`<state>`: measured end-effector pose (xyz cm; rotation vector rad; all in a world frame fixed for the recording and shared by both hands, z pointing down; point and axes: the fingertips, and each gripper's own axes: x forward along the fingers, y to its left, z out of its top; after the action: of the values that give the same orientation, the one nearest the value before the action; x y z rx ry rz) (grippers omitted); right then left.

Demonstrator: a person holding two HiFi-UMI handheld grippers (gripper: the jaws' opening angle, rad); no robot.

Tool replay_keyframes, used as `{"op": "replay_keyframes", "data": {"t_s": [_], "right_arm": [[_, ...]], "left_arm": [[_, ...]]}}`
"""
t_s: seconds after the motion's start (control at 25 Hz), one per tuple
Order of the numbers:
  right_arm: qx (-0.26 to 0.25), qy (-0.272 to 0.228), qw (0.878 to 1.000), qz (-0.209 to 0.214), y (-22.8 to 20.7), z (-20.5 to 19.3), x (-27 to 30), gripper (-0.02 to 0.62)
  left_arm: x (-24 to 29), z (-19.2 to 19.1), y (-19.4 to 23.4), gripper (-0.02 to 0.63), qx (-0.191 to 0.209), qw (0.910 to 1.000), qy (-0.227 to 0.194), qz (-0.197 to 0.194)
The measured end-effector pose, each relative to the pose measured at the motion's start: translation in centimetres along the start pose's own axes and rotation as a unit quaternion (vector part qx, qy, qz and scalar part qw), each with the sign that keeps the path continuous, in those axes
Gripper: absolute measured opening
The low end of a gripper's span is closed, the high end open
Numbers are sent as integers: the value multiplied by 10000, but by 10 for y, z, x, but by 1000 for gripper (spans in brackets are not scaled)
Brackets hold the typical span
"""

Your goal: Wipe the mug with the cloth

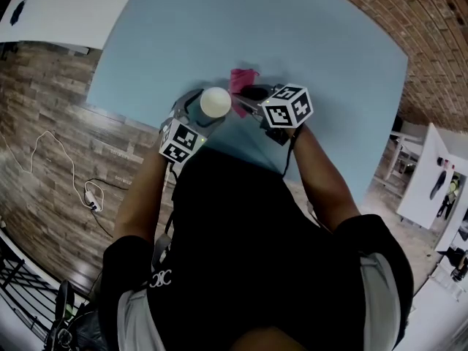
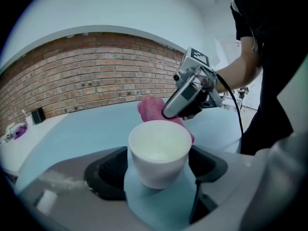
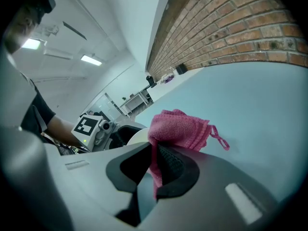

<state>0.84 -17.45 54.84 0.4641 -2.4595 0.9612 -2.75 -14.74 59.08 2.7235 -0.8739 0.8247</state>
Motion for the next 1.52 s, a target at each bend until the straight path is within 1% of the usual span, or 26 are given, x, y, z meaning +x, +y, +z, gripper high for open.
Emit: {"op": "replay_keyframes", "data": {"t_s": [0.04, 0.16, 0.28, 0.4, 0.44, 0.52, 0.64, 0.76, 0.84, 0.92, 0.96, 1.04, 1.08, 1.12, 1.2, 1.28, 1.36, 1.44, 1.52], "right_arm": [[-55, 60, 10000, -11, 0, -1, 1, 41], [-93, 232, 9997, -20, 1, -4, 6, 41], [173, 357, 9992, -23, -5, -13, 9, 41], [405, 698, 9965, -192, -17, -37, 15, 41], [443, 743, 9960, -226, -19, -41, 16, 42], [540, 525, 9970, -183, -13, -30, 12, 41], [592, -65, 9982, -109, -4, 6, -1, 41], [733, -434, 9963, -132, -12, 31, -4, 41], [915, -492, 9945, -165, -24, 33, 2, 43], [1234, -550, 9906, -230, -40, 28, 7, 43], [1405, -523, 9881, -334, -50, 23, 9, 43], [1619, -246, 9843, -650, -70, 4, 17, 42], [1672, -107, 9831, -734, -75, -5, 22, 41], [1716, -55, 9824, -737, -77, -10, 28, 41], [1784, -161, 9816, -656, -74, -10, 32, 41], [1800, -320, 9818, -522, -66, -9, 28, 41], [1691, -396, 9840, -398, -52, -10, 19, 41], [1278, -310, 9907, -340, -36, -15, 12, 41], [623, -80, 9975, -313, -19, -22, 13, 41]], "left_arm": [[1, -2, -2, 405, -23, 10000, 14, -8], [0, -4, -2, 400, -30, 10000, -7, 20], [0, -4, -1, 399, -24, 10000, -9, 56], [1, -5, -2, 399, -49, 10000, -26, 78], [1, -5, -2, 397, -47, 10000, -23, 75], [1, -5, -2, 397, -32, 10000, -10, 54], [1, -5, -1, 396, -38, 10000, -7, 50], [0, -5, -1, 396, -63, 9999, -12, 87], [-1, -7, 0, 396, -67, 9999, -22, 115], [-1, -7, 0, 396, -81, 9998, -38, 150], [-1, -7, -1, 396, -89, 9998, -40, 168], [-1, -7, -1, 396, -101, 9998, -23, 194], [-1, -8, 0, 396, -109, 9997, -12, 210], [-1, -8, 0, 396, -124, 9996, -4, 237], [-2, -6, 2, 396, -186, 9993, -5, 327], [-4, -1, 4, 396, -300, 9986, -50, 426], [-5, -1, 5, 396, -553, 9971, -104, 510], [-6, -4, 7, 394, -720, 9955, -115, 611], [-8, -6, 9, 394, -737, 9950, -89, 670]]}}
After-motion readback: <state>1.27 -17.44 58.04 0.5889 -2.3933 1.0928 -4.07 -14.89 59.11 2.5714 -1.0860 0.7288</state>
